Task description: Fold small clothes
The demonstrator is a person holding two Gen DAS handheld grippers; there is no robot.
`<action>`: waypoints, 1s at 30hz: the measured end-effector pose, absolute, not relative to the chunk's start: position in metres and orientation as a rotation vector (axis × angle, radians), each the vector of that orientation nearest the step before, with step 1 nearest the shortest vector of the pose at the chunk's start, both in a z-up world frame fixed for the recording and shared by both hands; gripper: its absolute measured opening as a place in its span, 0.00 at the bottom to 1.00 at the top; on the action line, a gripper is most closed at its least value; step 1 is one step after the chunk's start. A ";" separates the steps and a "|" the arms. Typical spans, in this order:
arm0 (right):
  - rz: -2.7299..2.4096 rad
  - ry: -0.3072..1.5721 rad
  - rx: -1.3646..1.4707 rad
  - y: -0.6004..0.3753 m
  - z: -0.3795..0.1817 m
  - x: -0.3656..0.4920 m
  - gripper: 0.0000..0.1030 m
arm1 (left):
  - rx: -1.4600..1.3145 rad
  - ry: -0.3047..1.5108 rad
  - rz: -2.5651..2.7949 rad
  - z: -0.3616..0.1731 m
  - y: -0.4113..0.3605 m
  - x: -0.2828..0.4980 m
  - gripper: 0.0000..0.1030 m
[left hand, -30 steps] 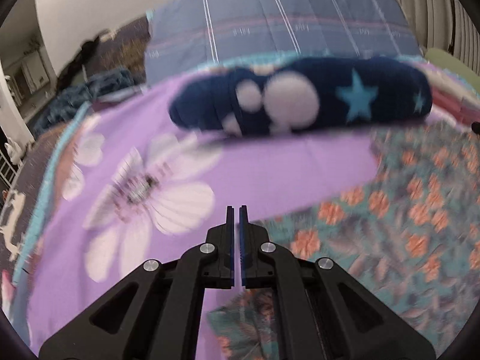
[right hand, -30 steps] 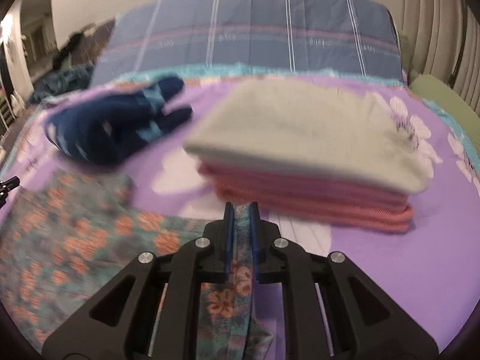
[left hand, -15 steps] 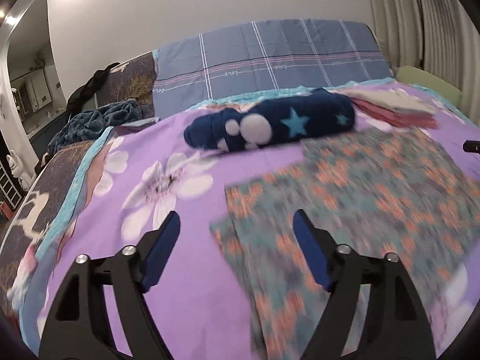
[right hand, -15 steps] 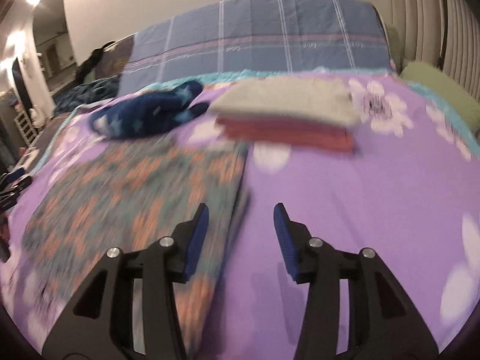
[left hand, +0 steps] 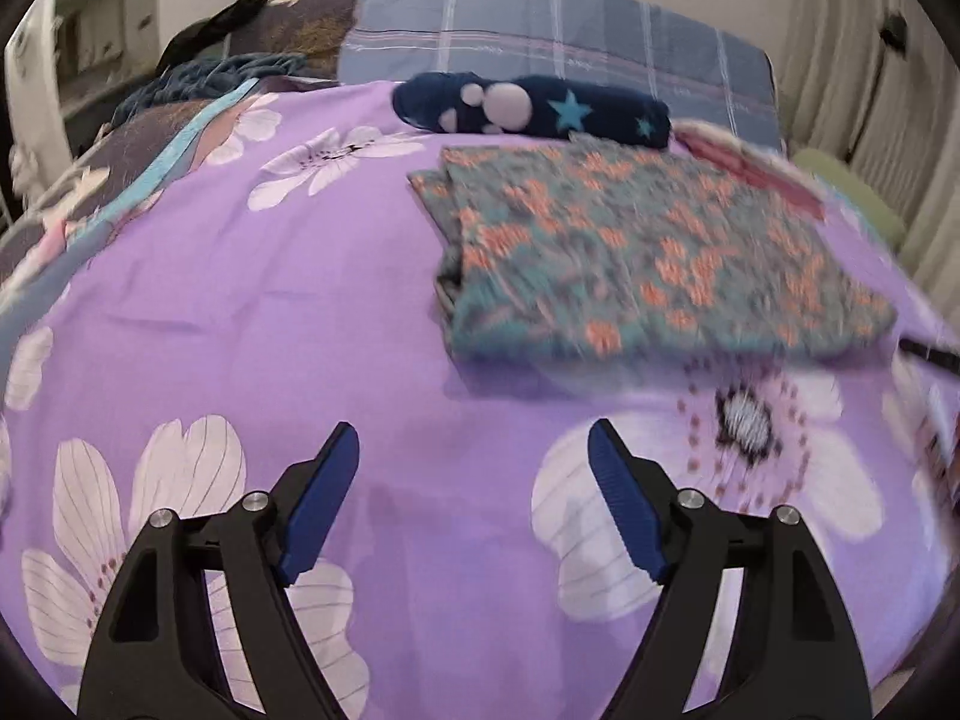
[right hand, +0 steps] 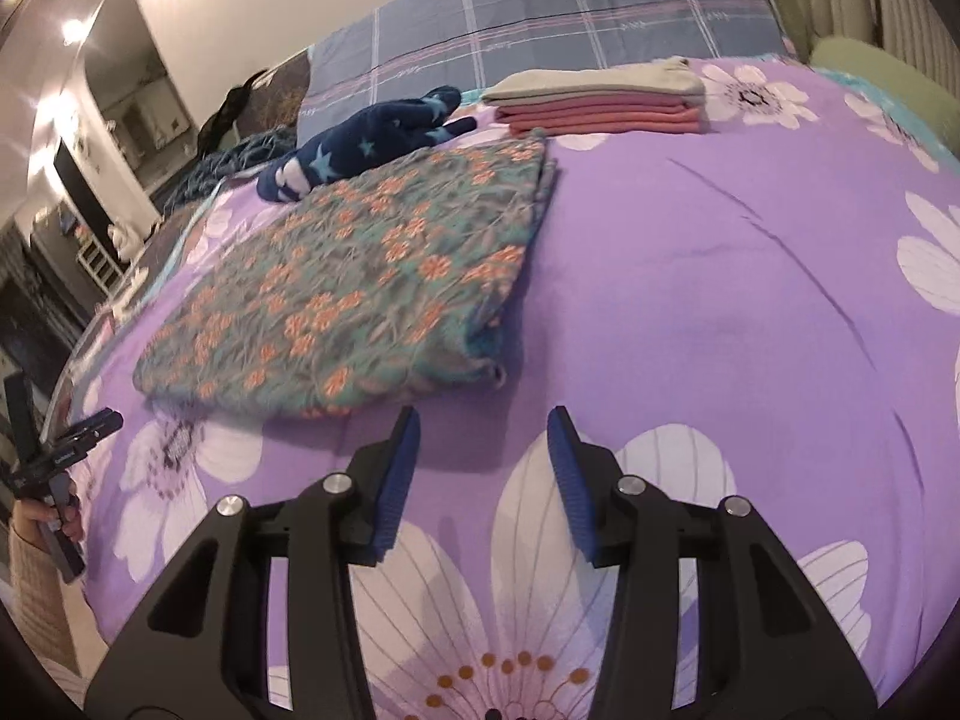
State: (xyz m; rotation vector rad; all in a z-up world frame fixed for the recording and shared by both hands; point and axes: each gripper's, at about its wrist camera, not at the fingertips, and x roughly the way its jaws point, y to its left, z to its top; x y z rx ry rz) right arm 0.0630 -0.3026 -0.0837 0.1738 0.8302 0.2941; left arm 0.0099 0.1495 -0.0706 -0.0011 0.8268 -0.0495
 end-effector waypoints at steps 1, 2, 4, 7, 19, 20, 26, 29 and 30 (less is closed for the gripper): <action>0.286 0.823 0.140 -0.300 -0.083 0.065 0.44 | 0.042 0.825 -0.041 -0.073 0.146 0.012 0.66; 0.284 0.816 0.106 -0.297 -0.083 0.067 0.43 | 0.089 0.827 -0.026 -0.076 0.143 0.016 0.62; 0.298 0.818 0.069 -0.292 -0.086 0.073 0.42 | 0.172 0.843 0.012 -0.083 0.139 0.029 0.60; 0.345 0.827 0.061 -0.290 -0.090 0.083 0.42 | 0.196 0.831 -0.003 -0.081 0.137 0.046 0.59; 0.347 0.840 -0.050 -0.304 -0.090 0.076 0.00 | 0.256 0.870 0.007 -0.086 0.127 0.062 0.05; 0.326 0.849 -0.066 -0.307 -0.093 0.074 0.00 | 0.252 0.867 0.012 -0.086 0.128 0.061 0.05; 0.335 0.825 0.064 -0.314 -0.081 0.055 0.04 | 0.199 0.855 0.097 -0.075 0.135 0.039 0.04; 0.378 0.765 0.076 -0.295 -0.064 0.056 0.04 | 0.121 0.811 0.038 -0.059 0.131 0.033 0.04; 0.390 0.744 0.079 -0.286 -0.058 0.062 0.04 | 0.118 0.789 0.022 -0.055 0.126 0.034 0.04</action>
